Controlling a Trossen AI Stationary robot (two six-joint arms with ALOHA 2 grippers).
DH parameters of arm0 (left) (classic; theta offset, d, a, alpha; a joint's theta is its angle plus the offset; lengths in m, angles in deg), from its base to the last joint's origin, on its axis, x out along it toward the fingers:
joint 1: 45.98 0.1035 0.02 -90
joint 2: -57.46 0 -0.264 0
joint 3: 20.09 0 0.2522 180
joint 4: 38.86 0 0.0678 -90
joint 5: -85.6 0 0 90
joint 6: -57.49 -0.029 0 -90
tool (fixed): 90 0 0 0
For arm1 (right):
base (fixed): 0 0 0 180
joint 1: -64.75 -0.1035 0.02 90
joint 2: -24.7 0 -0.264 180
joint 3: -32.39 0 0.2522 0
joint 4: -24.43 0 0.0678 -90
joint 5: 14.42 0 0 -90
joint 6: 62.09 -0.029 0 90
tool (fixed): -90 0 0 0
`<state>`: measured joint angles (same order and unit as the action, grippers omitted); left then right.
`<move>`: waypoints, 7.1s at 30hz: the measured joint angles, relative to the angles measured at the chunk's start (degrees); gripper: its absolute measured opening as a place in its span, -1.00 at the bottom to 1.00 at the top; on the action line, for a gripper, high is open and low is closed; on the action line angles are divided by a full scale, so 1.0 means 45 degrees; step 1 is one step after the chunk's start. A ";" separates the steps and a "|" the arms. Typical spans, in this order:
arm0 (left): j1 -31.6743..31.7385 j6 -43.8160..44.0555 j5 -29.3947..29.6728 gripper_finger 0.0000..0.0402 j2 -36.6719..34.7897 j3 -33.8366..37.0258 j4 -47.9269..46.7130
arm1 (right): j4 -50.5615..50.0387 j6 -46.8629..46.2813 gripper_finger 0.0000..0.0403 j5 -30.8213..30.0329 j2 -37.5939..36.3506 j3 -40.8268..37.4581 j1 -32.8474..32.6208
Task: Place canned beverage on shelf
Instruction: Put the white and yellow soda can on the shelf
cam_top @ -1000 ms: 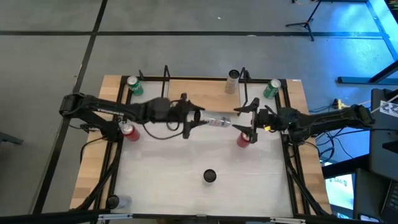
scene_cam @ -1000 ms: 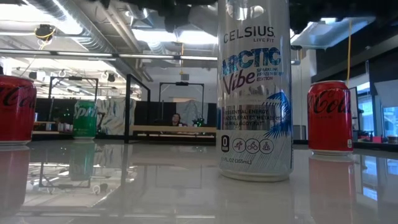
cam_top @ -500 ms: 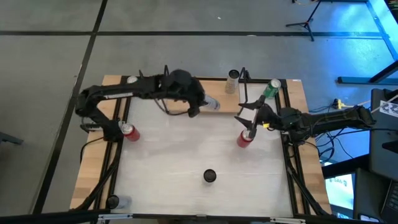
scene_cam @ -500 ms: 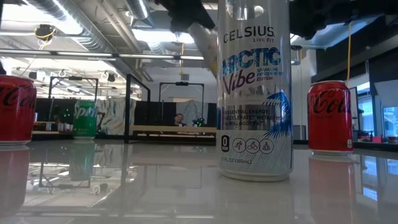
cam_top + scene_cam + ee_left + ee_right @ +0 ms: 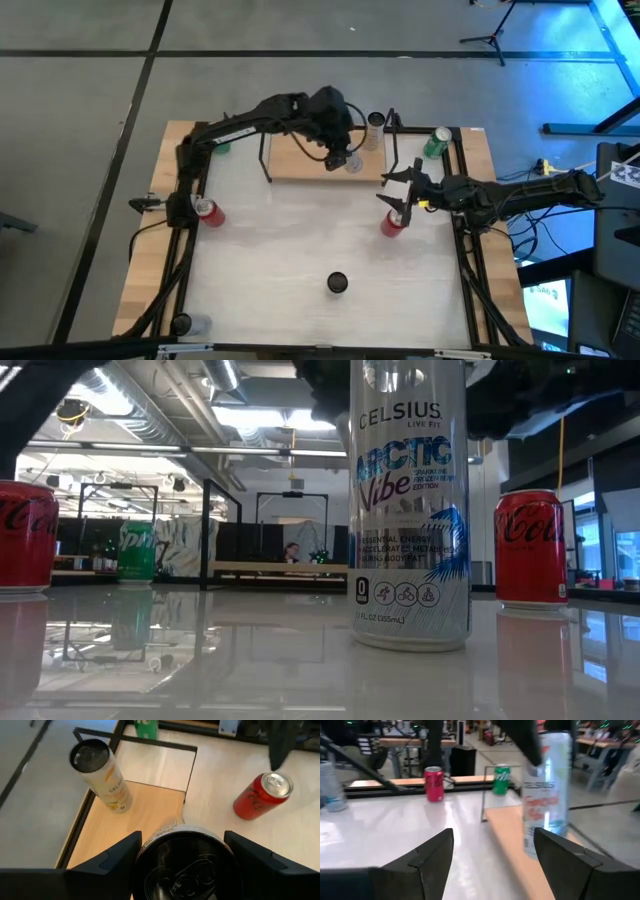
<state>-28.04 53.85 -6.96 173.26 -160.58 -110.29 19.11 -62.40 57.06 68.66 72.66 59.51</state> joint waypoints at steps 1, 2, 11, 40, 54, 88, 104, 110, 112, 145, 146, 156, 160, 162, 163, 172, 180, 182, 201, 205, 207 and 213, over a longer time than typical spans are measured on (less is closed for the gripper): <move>-0.0009 -0.0156 -0.0004 0.22 0.0265 -0.0415 -0.0192 | -0.0096 -0.0168 0.34 0.0043 -0.0009 0.0000 0.0000; -0.0032 -0.0328 -0.0039 0.22 0.0510 -0.0774 -0.0278 | -0.0247 -0.0260 0.34 0.0065 -0.0062 0.0000 0.0000; 0.0015 -0.2368 -0.0784 0.22 0.1544 -0.1714 -0.0603 | -0.1008 -0.1193 0.34 0.0014 -0.0116 0.0005 -0.0010; -0.1322 -0.4256 -0.1790 0.22 0.1337 -0.1829 0.0257 | 0.0490 0.2469 -0.83 -0.1177 0.2548 0.0019 0.0919; -0.1319 -0.4182 -0.1993 0.22 0.1372 -0.1849 0.1381 | 0.1380 0.2469 -0.97 -0.0287 0.2970 0.0005 0.1263; 0.0686 -0.1966 -0.2845 0.22 0.1944 0.1634 0.6932 | -0.4223 0.0612 -0.97 -0.1536 -0.0465 0.1054 0.1253; 0.0848 -0.1602 -0.2687 0.22 0.2683 0.1643 0.7315 | -0.4240 0.0838 -0.97 -0.1781 -0.0466 0.1049 0.1253; 0.0820 -0.1800 -0.2887 0.22 0.2774 0.1643 0.7234 | -0.4288 0.0842 -0.97 -0.1759 -0.0461 0.1049 0.1253; 0.0785 -0.2061 -0.2883 0.22 0.2774 0.1643 0.7375 | -0.4278 0.0838 -0.97 -0.1754 -0.0466 0.1049 0.1253; 0.0665 -0.3880 -0.2808 0.34 0.2774 0.1643 0.7272 | -0.4215 0.0653 -0.97 -0.1403 -0.0466 0.1049 0.1253; 0.0659 -0.3878 -0.2740 0.36 0.2774 0.1643 0.7360 | -0.4213 0.0653 -0.97 -0.1402 -0.0466 0.1049 0.1253; 0.0558 -0.3890 -0.2653 0.46 0.2755 0.1624 0.7710 | -0.4215 0.0653 -0.97 -0.1404 -0.0466 0.1049 0.1253; 0.0558 -0.3859 -0.2637 0.46 0.2685 0.1629 0.7692 | -0.4220 0.0653 -0.97 -0.1404 -0.0466 0.1044 0.1253; 0.0506 -0.3670 -0.2412 0.46 0.2602 0.1617 0.7736 | -0.4220 0.0653 -0.97 -0.1403 -0.0466 0.1046 0.1253; 0.0491 -0.3638 -0.2237 0.46 0.2473 0.1549 0.7617 | -0.4220 0.0653 -0.97 -0.1401 -0.0466 0.1044 0.1253; -0.0230 -0.3642 0.0015 0.46 0.1256 0.1478 0.7019 | -0.4321 0.0653 -0.97 -0.1405 -0.0466 0.1039 0.1253; -0.0593 -0.3365 0.0387 0.46 0.0355 0.1459 0.3960 | -0.4558 0.0653 -0.97 -0.1400 -0.0461 0.1039 0.1243; -0.0576 -0.3027 -0.0002 0.46 0.0371 0.1463 0.3077 | -0.4545 0.0653 -0.97 -0.1389 -0.0466 0.1039 0.1239; -0.0083 -0.2544 -0.3430 0.46 0.0399 0.6985 0.9163 | -0.4245 0.0793 -0.97 -0.1312 -0.0461 0.1039 0.1253; 0.0041 -0.2340 -0.4375 0.46 0.0399 0.7307 1.0230 | -0.4201 0.0802 -0.97 -0.1312 -0.0461 0.1039 0.1253; 0.0097 -0.2316 -0.4110 0.46 0.0399 0.7307 1.0293 | -0.4197 0.0803 -0.97 -0.1312 -0.0461 0.1039 0.1253; 0.0388 -0.2333 -0.3557 0.46 0.0399 0.7321 1.0701 | -0.4201 0.0807 -0.97 -0.1312 -0.0461 0.1039 0.1253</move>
<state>-26.30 43.35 -22.97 175.06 -127.63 -62.14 0.21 -58.76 51.15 66.59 77.33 65.15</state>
